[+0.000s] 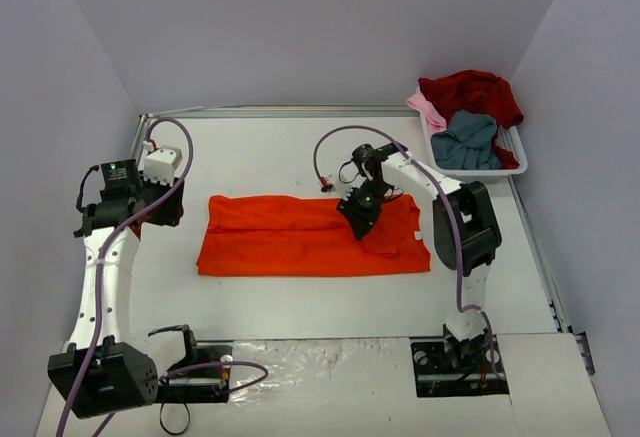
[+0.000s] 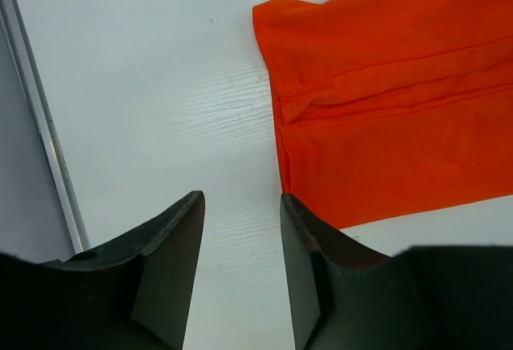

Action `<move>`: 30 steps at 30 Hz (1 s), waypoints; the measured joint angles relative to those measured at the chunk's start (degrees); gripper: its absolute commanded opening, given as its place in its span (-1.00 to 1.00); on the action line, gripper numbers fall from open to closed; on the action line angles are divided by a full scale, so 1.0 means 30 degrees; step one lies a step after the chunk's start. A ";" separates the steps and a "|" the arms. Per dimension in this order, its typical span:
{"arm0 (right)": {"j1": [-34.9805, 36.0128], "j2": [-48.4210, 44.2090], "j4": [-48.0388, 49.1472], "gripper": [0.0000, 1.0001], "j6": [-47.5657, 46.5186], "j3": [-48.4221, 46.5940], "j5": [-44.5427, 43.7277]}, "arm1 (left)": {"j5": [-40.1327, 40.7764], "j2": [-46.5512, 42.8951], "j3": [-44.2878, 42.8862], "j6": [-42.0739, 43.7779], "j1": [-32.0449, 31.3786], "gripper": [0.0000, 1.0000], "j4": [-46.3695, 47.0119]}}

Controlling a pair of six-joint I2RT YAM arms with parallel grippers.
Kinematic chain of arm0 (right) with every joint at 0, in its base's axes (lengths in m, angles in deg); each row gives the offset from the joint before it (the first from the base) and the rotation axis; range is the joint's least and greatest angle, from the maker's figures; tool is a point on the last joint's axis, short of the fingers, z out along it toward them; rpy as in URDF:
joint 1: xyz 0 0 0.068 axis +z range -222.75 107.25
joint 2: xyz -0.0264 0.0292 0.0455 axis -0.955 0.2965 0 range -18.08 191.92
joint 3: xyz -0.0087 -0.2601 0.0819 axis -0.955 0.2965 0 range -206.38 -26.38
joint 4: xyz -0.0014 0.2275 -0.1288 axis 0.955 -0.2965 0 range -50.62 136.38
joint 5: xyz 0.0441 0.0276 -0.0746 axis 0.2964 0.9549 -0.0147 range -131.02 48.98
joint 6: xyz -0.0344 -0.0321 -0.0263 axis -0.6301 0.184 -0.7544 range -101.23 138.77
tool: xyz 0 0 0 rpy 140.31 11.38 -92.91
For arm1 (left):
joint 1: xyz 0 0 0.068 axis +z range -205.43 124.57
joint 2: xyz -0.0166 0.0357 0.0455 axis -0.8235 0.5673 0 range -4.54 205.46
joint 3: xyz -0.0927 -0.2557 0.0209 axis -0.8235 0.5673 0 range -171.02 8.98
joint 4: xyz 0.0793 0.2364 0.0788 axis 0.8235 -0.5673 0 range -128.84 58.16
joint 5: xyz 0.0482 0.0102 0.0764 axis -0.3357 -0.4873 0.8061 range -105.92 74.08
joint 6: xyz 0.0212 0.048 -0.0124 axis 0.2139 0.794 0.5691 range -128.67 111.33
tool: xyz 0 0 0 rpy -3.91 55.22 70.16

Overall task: Fold and stack the t-shirts
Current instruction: Rotate the tshirt 90 degrees

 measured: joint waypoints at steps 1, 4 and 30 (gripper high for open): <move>-0.0087 0.0000 0.0000 -0.51 0.0000 -0.0036 0.0000 | 0.0000 0.0000 0.0029 0.0000 0.0000 -0.16 0.0022; -0.0248 0.0036 0.0000 -0.49 0.0000 -0.0124 0.0000 | -0.0102 -0.0007 0.0182 -0.0007 0.0000 -0.16 0.0109; -0.0452 0.0284 -0.0022 -0.51 -0.0517 0.1603 0.0452 | -0.0299 -0.0197 0.0270 -0.0138 0.0211 -0.15 0.0124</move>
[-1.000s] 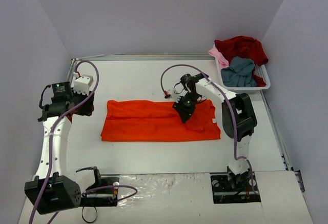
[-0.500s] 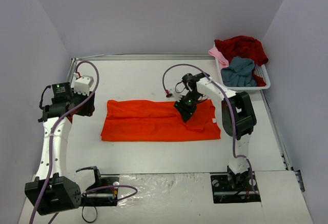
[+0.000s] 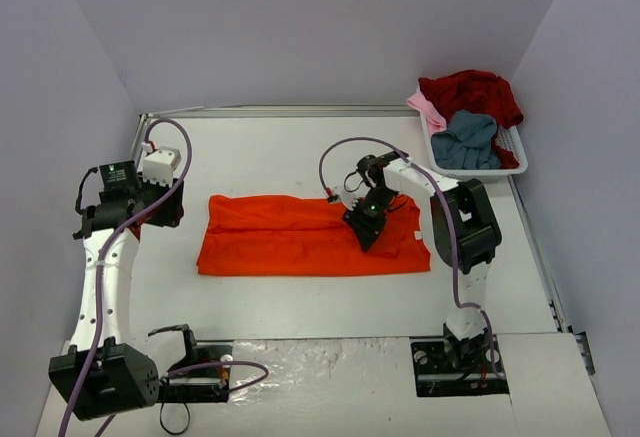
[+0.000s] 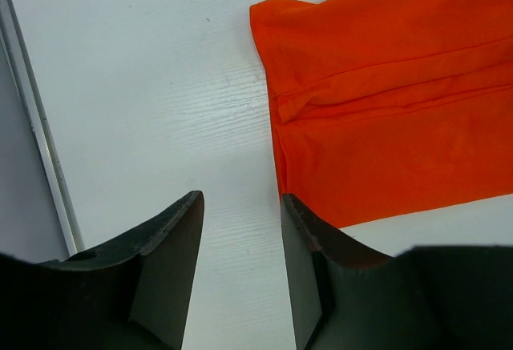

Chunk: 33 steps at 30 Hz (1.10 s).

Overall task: Fold and stack the t-shirts
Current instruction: Rotate the tshirt 90 degrees

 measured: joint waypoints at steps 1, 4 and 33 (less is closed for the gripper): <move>0.0000 0.0000 -0.0044 -0.51 -0.0044 0.0131 0.0058 | -0.0015 0.0000 0.0000 0.0007 0.0000 -0.15 -0.0007; 0.0000 0.0000 -0.0073 -0.51 -0.0146 0.0386 0.0284 | -0.0029 -0.0007 0.0000 0.0000 0.0000 -0.15 -0.0007; -0.1698 -0.4364 -0.1049 -0.86 -0.0554 0.1326 -0.0168 | -0.0882 0.3657 -0.2047 0.0437 -0.2310 -0.95 -0.0335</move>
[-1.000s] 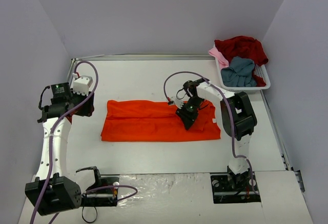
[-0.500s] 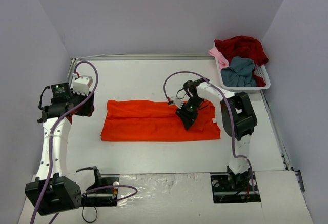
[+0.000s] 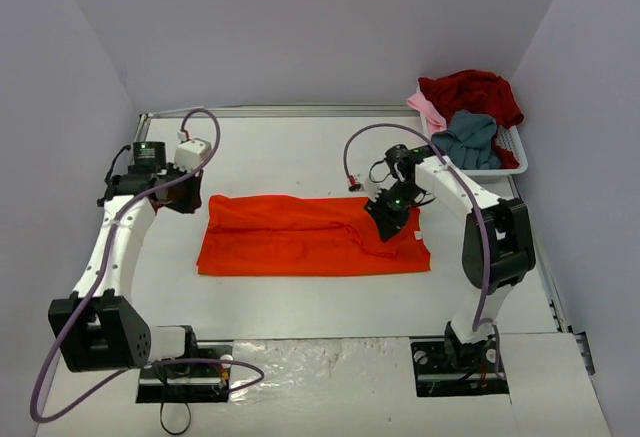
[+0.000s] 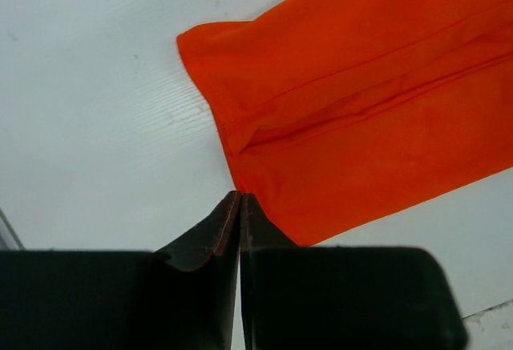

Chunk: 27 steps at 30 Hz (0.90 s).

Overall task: Fold and stack the t-shirts
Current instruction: Rotate the tshirt 90 degrees

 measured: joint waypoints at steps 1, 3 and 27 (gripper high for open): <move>-0.0189 -0.0007 -0.0036 -0.91 -0.0022 0.0219 -0.0066 | -0.0007 0.0299 -0.0007 0.0036 -0.0364 -0.95 0.0058; -0.0780 0.0000 0.0000 -1.00 -0.0044 0.0896 -0.0277 | 0.0036 0.1100 -0.0007 0.0087 -0.1362 -0.95 0.0182; -0.2688 0.3388 0.1013 -1.00 0.0809 0.1960 -0.2149 | 0.0452 1.2094 -0.2616 -0.0146 -0.3767 -0.95 0.2237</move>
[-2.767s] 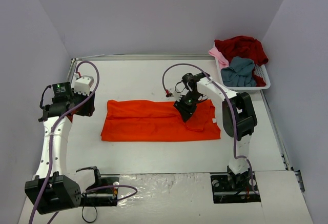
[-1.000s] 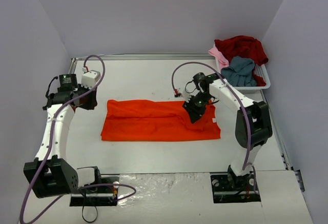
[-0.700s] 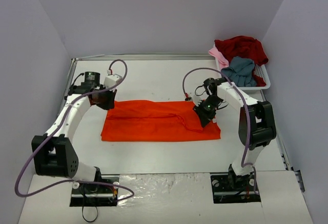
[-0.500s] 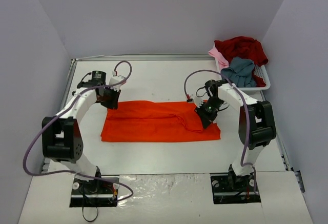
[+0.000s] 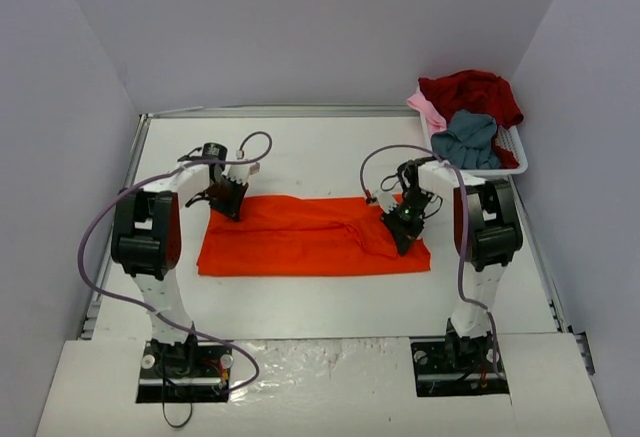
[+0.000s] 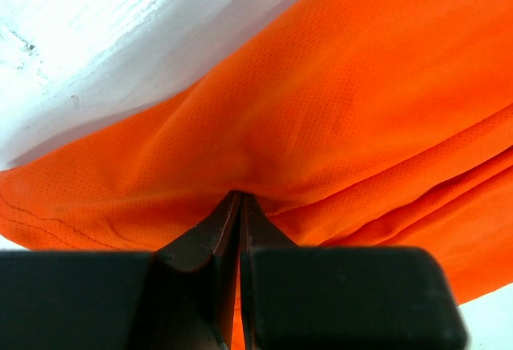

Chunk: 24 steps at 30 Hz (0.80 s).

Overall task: Fold and stack the t-shirts
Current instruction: Rotate the tshirt 90 degrees

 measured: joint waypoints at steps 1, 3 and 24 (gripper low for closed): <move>-0.0022 0.0197 -0.0168 -1.00 0.0066 -0.0226 -0.0007 | 0.0044 0.0080 -0.0102 -0.0015 -0.0073 -0.95 -0.0058; -0.0109 0.0831 -0.0707 -1.00 0.0248 -0.0903 0.0022 | 0.0138 0.0270 -0.0226 -0.0044 -0.0197 -0.95 -0.0131; -0.0364 0.8969 -0.5107 -1.00 0.2004 -1.4921 0.0277 | 0.2098 -0.1508 0.2098 -0.0444 -0.1260 -0.95 -0.0576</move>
